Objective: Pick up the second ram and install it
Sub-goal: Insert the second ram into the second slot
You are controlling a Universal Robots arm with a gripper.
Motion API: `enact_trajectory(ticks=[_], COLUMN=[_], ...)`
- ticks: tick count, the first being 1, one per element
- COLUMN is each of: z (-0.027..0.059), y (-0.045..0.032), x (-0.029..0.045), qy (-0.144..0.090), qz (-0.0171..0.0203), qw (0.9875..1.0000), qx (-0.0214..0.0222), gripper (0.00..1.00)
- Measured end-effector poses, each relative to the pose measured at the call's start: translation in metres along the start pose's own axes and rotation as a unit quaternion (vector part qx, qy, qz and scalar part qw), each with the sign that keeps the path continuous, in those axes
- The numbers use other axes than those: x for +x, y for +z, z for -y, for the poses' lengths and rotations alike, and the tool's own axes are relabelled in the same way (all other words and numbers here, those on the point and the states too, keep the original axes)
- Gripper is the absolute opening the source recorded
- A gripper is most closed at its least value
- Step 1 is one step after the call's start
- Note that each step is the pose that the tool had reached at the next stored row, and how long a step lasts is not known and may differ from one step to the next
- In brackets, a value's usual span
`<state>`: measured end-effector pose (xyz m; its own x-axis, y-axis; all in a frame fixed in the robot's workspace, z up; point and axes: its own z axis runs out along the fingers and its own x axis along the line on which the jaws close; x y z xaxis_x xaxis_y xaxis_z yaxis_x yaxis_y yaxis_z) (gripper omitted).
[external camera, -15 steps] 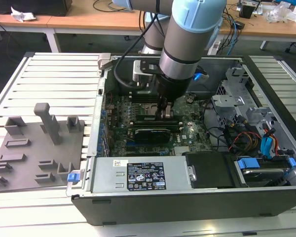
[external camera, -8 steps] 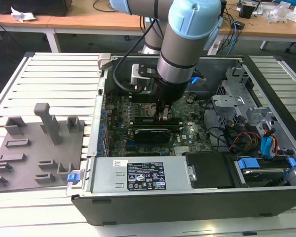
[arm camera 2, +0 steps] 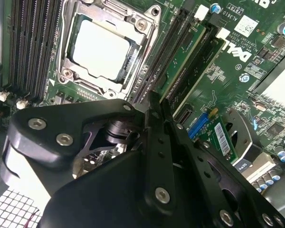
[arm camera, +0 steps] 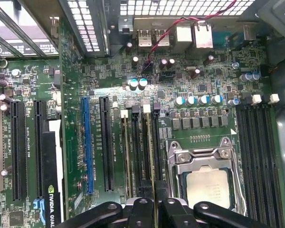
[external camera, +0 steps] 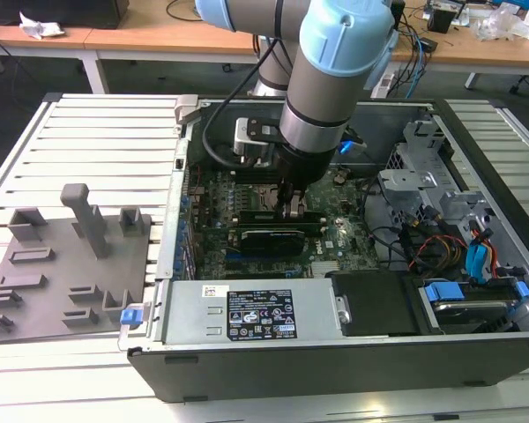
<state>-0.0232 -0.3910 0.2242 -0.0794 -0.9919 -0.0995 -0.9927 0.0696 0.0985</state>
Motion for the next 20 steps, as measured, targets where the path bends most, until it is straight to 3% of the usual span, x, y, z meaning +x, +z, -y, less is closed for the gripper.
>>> enact_trajectory(ticks=[20], z=[0.0002], y=[0.0025], x=[-0.0002], qy=[-0.007], qz=[-0.0009], qw=[1.0], qx=[-0.0008], gripper=[0.14])
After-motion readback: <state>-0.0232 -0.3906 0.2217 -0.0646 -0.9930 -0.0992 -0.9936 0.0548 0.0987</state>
